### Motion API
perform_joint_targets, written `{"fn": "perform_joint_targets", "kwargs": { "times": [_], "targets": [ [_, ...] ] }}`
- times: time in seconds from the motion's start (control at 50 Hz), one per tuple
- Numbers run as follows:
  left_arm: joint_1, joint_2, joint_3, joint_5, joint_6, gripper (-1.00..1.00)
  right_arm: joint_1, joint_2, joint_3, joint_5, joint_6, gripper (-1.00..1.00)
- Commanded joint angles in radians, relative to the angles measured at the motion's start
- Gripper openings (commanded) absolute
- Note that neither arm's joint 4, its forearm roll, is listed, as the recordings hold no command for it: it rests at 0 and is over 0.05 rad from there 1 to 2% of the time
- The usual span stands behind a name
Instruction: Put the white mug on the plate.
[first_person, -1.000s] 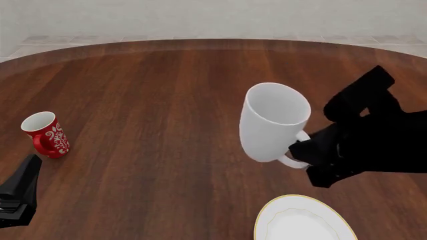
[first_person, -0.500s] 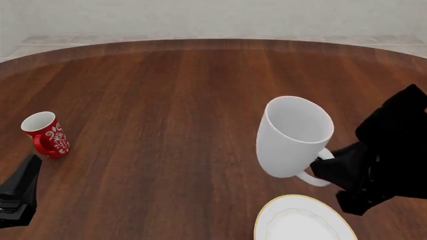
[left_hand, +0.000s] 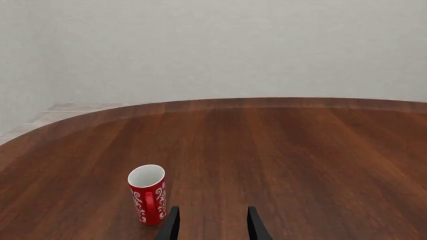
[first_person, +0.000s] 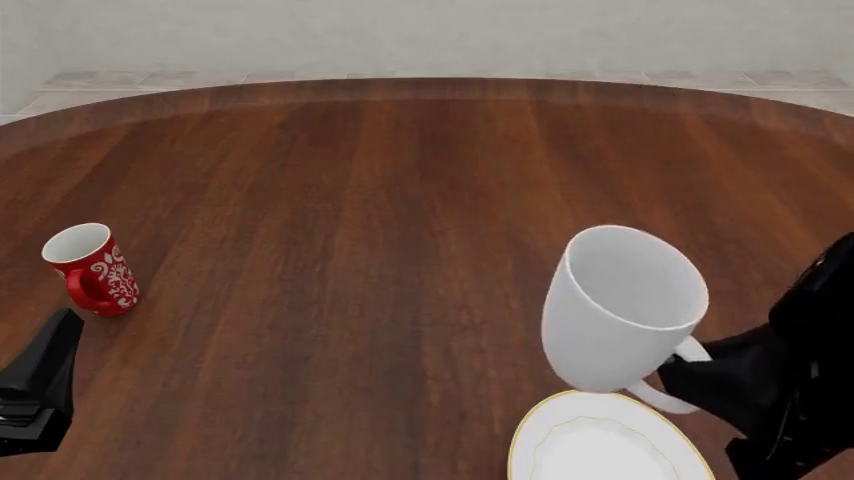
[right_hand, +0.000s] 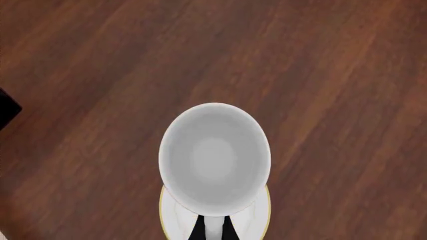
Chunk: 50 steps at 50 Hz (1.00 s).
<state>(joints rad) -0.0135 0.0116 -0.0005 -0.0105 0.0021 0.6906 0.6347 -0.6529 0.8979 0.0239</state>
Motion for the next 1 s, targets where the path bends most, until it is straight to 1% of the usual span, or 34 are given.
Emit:
{"fn": "perform_joint_targets", "kwargs": {
  "times": [0.02,0.12,0.48,0.82,1.0],
  "targets": [
    [-0.004,-0.007,-0.001,0.007,0.001,1.0,0.008,-0.067,0.03,0.031,0.01,-1.0],
    [-0.004,-0.008,-0.001,0.008,0.001,1.0,0.014,-0.086,0.05,0.037,0.014,-1.0],
    [-0.004,-0.008,-0.001,0.009,0.001,1.0,0.009,-0.185,0.092,0.116,0.016,-1.0],
    [-0.004,-0.006,-0.001,0.006,0.001,1.0,0.012,-0.222,0.112,0.154,0.017,-1.0],
    [-0.004,-0.002,-0.003,0.005,0.001,1.0,0.02,-0.226,0.128,0.156,0.022,-1.0]
  ]
}}
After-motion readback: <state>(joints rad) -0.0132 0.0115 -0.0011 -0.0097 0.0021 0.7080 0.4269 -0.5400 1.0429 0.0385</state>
